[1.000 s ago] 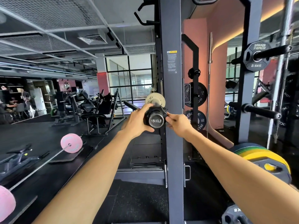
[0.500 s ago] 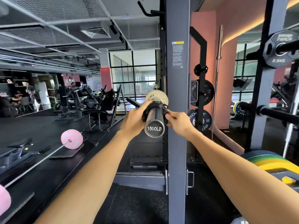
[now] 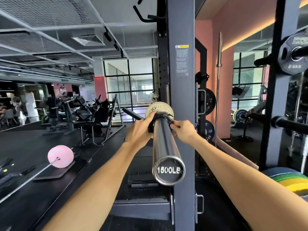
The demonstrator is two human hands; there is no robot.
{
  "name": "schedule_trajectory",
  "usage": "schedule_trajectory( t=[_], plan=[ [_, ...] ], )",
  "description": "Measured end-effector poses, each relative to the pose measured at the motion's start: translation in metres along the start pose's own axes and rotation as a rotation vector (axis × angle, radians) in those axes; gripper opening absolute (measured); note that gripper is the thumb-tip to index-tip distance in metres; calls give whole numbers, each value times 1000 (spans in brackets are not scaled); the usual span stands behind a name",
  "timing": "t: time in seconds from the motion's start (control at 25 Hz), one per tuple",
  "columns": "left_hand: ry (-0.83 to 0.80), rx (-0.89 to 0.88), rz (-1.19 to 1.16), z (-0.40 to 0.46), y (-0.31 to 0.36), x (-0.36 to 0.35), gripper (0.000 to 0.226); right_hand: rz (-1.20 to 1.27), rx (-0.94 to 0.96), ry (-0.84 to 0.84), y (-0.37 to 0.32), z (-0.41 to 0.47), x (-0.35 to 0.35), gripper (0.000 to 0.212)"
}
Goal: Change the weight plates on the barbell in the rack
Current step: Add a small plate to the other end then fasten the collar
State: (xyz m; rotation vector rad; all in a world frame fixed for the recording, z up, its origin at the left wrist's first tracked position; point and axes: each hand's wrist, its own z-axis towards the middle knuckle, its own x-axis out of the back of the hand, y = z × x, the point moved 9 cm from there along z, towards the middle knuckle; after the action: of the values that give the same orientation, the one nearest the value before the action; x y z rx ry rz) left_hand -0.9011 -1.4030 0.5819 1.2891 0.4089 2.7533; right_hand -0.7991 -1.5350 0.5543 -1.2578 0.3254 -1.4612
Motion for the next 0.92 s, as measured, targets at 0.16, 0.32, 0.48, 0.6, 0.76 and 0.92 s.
schedule_trajectory(
  t=[0.16,0.32,0.48,0.6,0.76,0.92],
  plan=[
    [-4,-31,46,31,-12,-16,70,-91,21,39,8,36,-9,25],
    [-6,-33,53,50,-22,-27,66,-87,31,102,13,58,-11,24],
    [-44,-32,31,63,-28,-36,68,-163,49,145,14,75,-14,36],
    [-52,-27,27,65,-31,-38,68,-181,43,145,17,84,-14,30],
    [-78,-5,55,66,-31,-39,68,-163,98,223,10,84,-2,15],
    [-66,14,52,69,-32,-40,64,34,85,390,-1,76,19,38]
  ],
)
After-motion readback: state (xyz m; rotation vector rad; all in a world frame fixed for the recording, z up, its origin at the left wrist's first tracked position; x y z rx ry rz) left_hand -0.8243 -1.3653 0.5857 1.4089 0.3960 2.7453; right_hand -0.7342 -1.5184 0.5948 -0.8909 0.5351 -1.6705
